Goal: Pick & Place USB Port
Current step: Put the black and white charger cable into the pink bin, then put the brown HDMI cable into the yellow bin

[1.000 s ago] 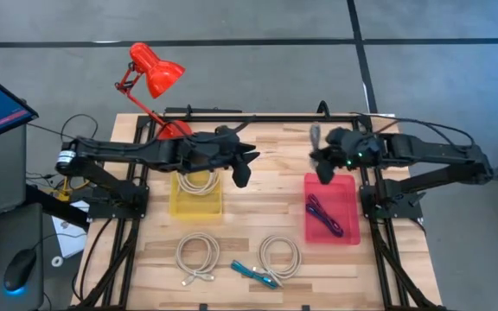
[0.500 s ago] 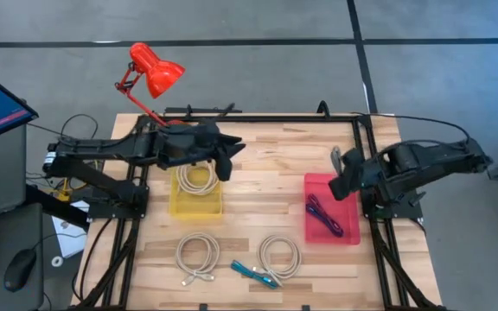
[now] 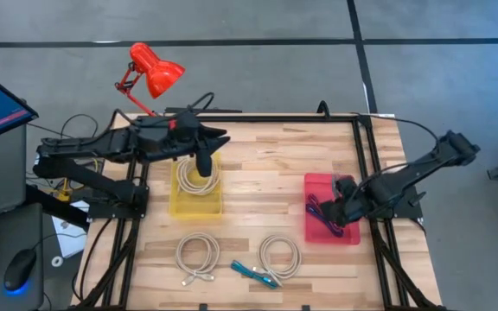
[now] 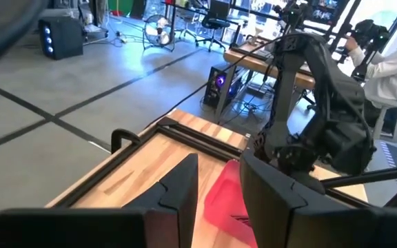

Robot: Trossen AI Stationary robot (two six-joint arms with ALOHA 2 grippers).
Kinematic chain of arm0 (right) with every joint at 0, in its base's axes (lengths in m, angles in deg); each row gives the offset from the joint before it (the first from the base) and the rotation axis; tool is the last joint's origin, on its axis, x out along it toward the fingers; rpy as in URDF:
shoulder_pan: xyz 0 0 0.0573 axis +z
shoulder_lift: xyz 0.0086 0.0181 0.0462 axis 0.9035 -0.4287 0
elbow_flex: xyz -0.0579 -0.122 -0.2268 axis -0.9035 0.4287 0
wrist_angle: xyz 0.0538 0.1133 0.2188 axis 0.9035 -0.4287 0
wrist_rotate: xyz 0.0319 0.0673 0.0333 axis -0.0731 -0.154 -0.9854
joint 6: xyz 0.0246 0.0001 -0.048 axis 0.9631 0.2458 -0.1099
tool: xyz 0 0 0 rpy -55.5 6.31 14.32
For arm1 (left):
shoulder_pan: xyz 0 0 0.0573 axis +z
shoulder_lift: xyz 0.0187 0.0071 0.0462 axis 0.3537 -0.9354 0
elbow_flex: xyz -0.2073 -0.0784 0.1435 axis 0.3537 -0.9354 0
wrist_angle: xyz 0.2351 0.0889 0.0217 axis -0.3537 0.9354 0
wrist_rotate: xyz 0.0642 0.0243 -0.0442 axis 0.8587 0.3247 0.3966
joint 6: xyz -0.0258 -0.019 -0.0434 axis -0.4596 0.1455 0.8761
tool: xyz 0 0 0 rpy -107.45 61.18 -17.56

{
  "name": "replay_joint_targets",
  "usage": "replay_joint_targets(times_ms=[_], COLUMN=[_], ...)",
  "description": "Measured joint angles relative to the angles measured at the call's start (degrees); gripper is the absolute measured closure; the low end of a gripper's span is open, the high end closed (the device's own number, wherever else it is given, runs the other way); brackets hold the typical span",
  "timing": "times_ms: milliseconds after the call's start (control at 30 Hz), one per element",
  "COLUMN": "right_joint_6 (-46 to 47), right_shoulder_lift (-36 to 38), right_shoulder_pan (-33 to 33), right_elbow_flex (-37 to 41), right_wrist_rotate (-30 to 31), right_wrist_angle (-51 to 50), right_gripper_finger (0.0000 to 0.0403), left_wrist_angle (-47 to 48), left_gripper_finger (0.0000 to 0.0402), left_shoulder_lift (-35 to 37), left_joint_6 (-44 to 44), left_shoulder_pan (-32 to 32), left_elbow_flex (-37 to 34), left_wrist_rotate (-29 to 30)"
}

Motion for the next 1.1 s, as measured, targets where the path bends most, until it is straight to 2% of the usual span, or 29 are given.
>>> replay_joint_targets(times_ms=[233,567,867,1100], right_joint_6=[6.1,8.3,6.9,-2.1], right_shoulder_lift=[-4.7,-12.3,-14.6,-11.2], right_shoulder_pan=[0.6,0.5,0.1,0.1], right_elbow_flex=[3.9,5.4,5.4,2.4], right_wrist_rotate=[-3.2,-4.5,-6.6,-5.4], right_wrist_angle=[7.0,11.5,11.5,11.3], right_gripper_finger=[0.0398,0.0392,0.0275,0.0202], left_wrist_angle=[0.6,1.0,1.1,1.2], left_gripper_finger=[0.0295,0.0295,0.0295,0.0295], left_shoulder_lift=[0.4,0.4,0.4,0.4], left_joint_6=[-3.1,-4.9,-4.9,-4.9], left_shoulder_pan=[0.0,0.0,0.0,0.0], left_elbow_flex=[0.0,0.0,0.0,0.0], left_wrist_rotate=[0.0,0.0,-0.1,-0.1])
